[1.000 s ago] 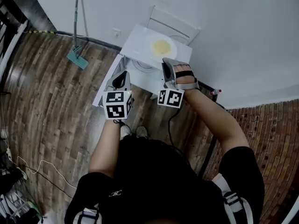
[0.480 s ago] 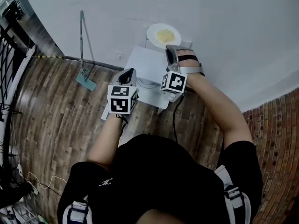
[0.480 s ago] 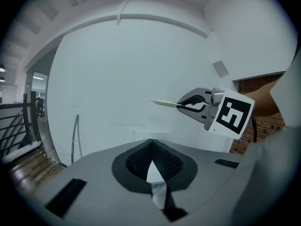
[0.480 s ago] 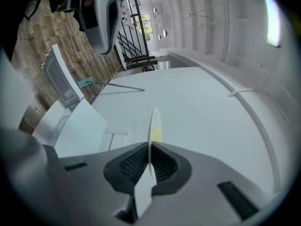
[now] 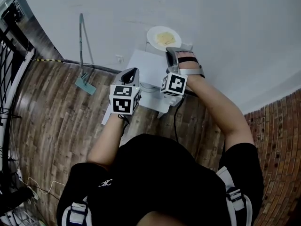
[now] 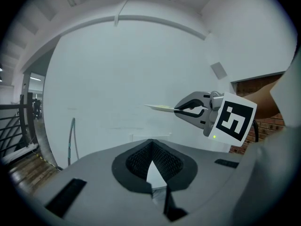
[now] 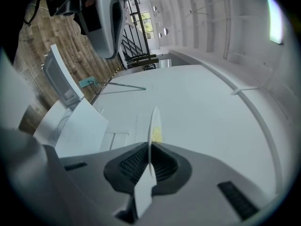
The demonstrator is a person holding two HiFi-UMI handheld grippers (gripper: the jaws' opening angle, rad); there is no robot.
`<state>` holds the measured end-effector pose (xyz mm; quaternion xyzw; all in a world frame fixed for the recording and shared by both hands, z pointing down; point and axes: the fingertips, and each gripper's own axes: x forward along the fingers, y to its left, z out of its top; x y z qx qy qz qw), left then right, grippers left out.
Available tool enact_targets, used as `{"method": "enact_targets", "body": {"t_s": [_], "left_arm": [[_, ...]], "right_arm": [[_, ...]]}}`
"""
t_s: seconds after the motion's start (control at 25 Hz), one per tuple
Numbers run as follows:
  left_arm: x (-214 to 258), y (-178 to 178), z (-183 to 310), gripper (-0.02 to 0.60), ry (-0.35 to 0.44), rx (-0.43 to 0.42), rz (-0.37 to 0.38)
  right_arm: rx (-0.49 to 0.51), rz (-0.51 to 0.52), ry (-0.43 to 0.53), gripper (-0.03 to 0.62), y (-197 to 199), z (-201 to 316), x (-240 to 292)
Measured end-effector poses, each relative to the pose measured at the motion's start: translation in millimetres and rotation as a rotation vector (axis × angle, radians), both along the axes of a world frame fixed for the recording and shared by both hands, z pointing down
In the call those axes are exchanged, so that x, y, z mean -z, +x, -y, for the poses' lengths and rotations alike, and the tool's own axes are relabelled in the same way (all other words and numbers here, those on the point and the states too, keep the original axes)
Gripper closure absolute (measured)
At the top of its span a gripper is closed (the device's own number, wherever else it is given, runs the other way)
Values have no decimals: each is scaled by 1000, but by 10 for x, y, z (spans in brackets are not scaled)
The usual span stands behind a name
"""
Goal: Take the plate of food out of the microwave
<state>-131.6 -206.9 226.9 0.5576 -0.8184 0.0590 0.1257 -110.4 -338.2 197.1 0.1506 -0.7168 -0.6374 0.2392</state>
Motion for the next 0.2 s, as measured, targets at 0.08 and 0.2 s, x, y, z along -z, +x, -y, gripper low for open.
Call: {"method": "enact_targets", "body": {"t_s": [0.08, 0.2], "left_arm": [[-9, -11, 4, 591, 0, 2, 0], [-12, -24, 9, 591, 3, 7, -2]], "right_arm": [[0, 0, 1, 568, -10, 1, -2], [0, -3, 2, 568, -34, 10, -3]]}}
